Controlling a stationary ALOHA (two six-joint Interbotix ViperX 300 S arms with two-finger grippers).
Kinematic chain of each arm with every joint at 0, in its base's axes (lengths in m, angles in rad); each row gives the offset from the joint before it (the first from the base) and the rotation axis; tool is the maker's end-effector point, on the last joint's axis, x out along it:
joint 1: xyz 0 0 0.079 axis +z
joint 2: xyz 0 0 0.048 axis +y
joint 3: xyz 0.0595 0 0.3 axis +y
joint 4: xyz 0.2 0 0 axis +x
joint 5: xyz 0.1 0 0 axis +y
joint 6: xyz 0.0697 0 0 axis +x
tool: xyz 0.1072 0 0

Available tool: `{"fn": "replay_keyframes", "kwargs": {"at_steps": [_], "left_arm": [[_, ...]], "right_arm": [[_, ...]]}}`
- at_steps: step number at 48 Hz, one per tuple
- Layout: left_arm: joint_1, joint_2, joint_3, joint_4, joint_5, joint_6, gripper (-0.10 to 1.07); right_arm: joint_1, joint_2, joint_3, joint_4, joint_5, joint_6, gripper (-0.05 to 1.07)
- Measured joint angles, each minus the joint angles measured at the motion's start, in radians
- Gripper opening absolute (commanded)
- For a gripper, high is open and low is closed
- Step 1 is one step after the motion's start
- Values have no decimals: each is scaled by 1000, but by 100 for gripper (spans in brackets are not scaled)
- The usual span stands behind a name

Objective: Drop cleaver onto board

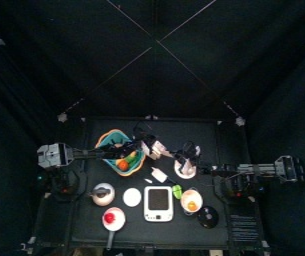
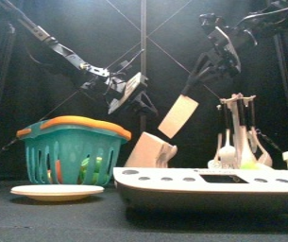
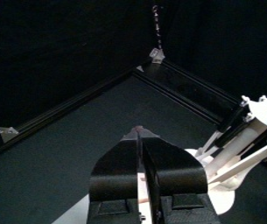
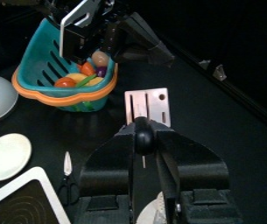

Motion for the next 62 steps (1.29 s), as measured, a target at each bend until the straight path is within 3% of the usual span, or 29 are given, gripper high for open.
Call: {"fn": "replay_keyframes", "kwargs": {"at_steps": [5,12,22,28,37,46,52,62], "left_arm": [[-37,-64,75,64,-51,-2,35],[-98,-129,156,124,-77,-2,35],[-140,-235,242,196,-83,-2,35],[-158,-333,339,199,-83,-3,35],[-167,-485,449,199,-84,-3,35],[-167,-500,459,199,-83,-3,35],[-167,-500,459,199,-84,-3,35],[-167,-500,459,199,-84,-3,35]], "right_arm": [[44,-8,2,23,-5,2,50],[95,-35,32,163,-34,5,50],[91,17,69,270,-178,11,50],[38,75,69,298,-310,8,50],[-63,149,63,288,-371,6,51],[-74,224,28,285,-396,5,52],[-74,227,8,282,-397,-2,54],[-75,229,8,282,-387,-2,77]]}}
